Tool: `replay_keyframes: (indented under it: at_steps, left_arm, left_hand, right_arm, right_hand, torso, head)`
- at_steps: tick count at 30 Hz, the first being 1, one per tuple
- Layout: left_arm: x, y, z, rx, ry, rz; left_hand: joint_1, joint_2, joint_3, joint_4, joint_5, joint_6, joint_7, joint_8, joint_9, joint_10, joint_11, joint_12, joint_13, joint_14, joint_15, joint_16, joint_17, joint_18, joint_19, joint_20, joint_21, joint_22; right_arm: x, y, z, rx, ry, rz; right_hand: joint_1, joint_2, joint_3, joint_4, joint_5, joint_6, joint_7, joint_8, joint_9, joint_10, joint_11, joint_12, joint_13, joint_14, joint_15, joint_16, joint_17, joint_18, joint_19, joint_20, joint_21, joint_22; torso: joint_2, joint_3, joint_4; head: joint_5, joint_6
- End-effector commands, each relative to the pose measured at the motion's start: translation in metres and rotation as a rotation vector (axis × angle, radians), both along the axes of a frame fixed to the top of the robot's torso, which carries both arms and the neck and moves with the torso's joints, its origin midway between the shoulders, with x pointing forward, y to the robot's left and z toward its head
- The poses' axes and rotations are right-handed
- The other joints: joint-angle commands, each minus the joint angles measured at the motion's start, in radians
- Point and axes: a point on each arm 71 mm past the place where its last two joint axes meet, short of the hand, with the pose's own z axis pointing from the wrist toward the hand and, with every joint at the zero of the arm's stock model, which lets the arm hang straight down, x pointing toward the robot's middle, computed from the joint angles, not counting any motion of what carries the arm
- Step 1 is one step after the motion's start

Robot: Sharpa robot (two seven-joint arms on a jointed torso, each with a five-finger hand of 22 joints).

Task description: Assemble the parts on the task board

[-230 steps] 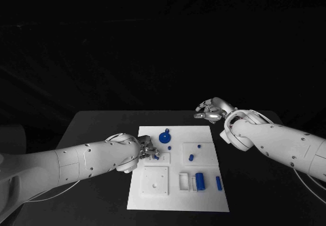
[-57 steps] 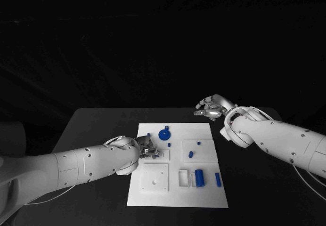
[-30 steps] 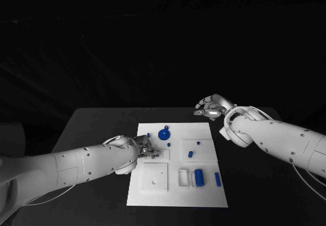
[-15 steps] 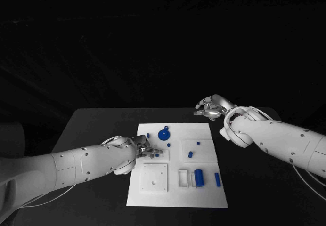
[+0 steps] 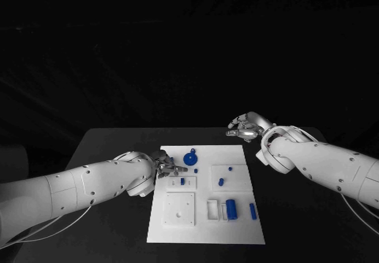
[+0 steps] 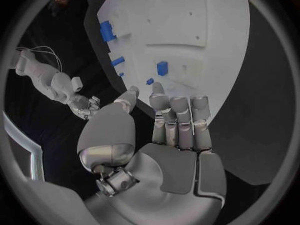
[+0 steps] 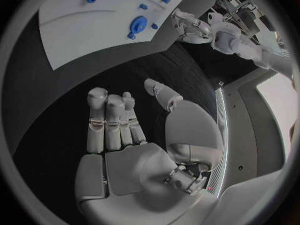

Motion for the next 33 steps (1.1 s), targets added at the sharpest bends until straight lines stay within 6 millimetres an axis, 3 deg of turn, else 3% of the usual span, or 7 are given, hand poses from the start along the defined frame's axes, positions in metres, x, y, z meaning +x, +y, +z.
replay_keyframes:
  at_steps: [1,4,7,10,14,21,33]
  left_arm:
    - [0.000,-0.003,0.008,-0.029,0.037,-0.045]
    - [0.004,0.001,0.016,-0.027,0.032,-0.047]
    - [0.012,0.007,0.023,-0.014,0.039,-0.046]
    - [0.019,0.012,0.026,-0.012,0.046,-0.030]
    - [0.029,0.020,0.029,-0.003,0.057,-0.005]
    - [0.049,0.032,0.036,0.002,0.049,0.060]
    - [0.071,0.039,0.041,0.074,0.059,0.067]
  left_hand:
    - [0.023,0.002,-0.022,0.022,0.006,-0.019,0.005,-0.016,-0.007,-0.022,0.007,-0.029,-0.017,-0.021,0.014,-0.027,-0.012,-0.005,-0.020,-0.114,-0.026,-0.010]
    - [0.060,0.012,-0.037,0.028,0.053,-0.055,0.020,-0.041,-0.018,-0.047,0.022,-0.062,-0.035,-0.043,0.031,-0.057,-0.026,-0.014,-0.037,-0.106,-0.050,-0.019]
    - [0.125,0.021,-0.040,-0.008,0.255,-0.096,0.045,-0.068,-0.033,-0.098,0.046,-0.132,-0.071,-0.092,0.067,-0.121,-0.053,-0.033,-0.079,-0.086,-0.099,-0.038]
    - [0.145,0.030,-0.045,-0.041,0.321,-0.109,0.052,-0.077,-0.039,-0.098,0.054,-0.161,-0.088,-0.094,0.083,-0.145,-0.064,-0.041,-0.084,-0.073,-0.118,-0.048]
    - [0.123,0.031,-0.058,-0.054,0.325,-0.132,0.063,-0.095,-0.057,-0.102,0.065,-0.196,-0.106,-0.100,0.099,-0.176,-0.074,-0.043,-0.089,-0.058,-0.145,-0.060]
    - [0.056,-0.025,-0.052,0.042,0.245,-0.146,0.071,-0.109,-0.081,-0.105,0.072,-0.232,-0.121,-0.108,0.111,-0.203,-0.076,-0.036,-0.095,-0.046,-0.171,-0.066]
    - [0.074,-0.012,-0.051,0.054,0.244,-0.149,0.072,-0.109,-0.085,-0.104,0.073,-0.237,-0.120,-0.109,0.113,-0.206,-0.072,-0.035,-0.096,-0.043,-0.173,-0.061]
  right_arm:
    - [0.000,0.000,0.000,-0.003,0.000,0.008]
    - [0.000,-0.001,0.000,-0.003,0.001,0.006]
    - [0.001,-0.001,0.000,-0.002,0.001,0.003]
    - [0.001,-0.002,0.000,-0.001,0.001,0.003]
    - [0.001,-0.002,0.000,0.000,0.001,0.003]
    - [0.002,-0.001,0.000,0.000,0.001,0.002]
    - [0.001,-0.002,0.000,0.000,0.001,0.002]
  right_hand:
    - [-0.002,0.009,-0.007,0.000,0.004,-0.001,0.008,0.004,0.002,-0.006,-0.002,0.006,-0.002,0.000,-0.007,0.006,-0.001,0.069,-0.001,-0.006,-0.006,0.014]
    - [-0.001,0.009,-0.007,-0.001,0.005,-0.002,0.008,0.003,0.001,-0.006,-0.002,0.006,-0.002,0.000,-0.007,0.006,-0.002,0.069,-0.001,-0.006,-0.006,0.014]
    - [-0.001,0.008,-0.006,-0.001,0.005,-0.005,0.008,0.002,0.001,-0.007,-0.001,0.006,-0.003,0.000,-0.007,0.005,-0.002,0.069,-0.001,-0.006,-0.007,0.014]
    - [-0.001,0.008,-0.006,-0.001,0.005,-0.006,0.008,0.001,0.001,-0.007,-0.001,0.006,-0.003,0.000,-0.007,0.005,-0.002,0.069,-0.001,-0.006,-0.007,0.014]
    - [-0.001,0.008,-0.006,-0.001,0.005,-0.008,0.009,0.000,0.001,-0.008,-0.001,0.007,-0.004,0.000,-0.006,0.005,-0.002,0.069,-0.001,-0.006,-0.007,0.014]
    - [-0.001,0.008,-0.006,-0.001,0.005,-0.009,0.009,-0.001,0.001,-0.008,-0.001,0.007,-0.005,0.000,-0.006,0.005,-0.002,0.069,-0.001,-0.007,-0.008,0.014]
    - [0.000,0.008,-0.005,-0.001,0.005,-0.010,0.009,-0.002,0.000,-0.008,0.000,0.008,-0.005,0.000,-0.006,0.005,-0.002,0.069,0.000,-0.007,-0.008,0.014]
  torso:
    - [0.000,0.0001,0.0001]
    - [0.000,-0.0002,0.0006]
    - [0.000,-0.0008,0.0000]
    - [0.000,-0.0010,-0.0009]
    - [0.001,-0.0012,-0.0012]
    - [0.002,-0.0008,-0.0017]
    - [0.003,-0.0001,-0.0011]
  head:
    - [-0.001,0.005]
    - [0.000,0.007]
    - [0.002,0.013]
    - [0.004,0.016]
    - [0.009,0.022]
    - [0.013,0.028]
    - [0.011,0.025]
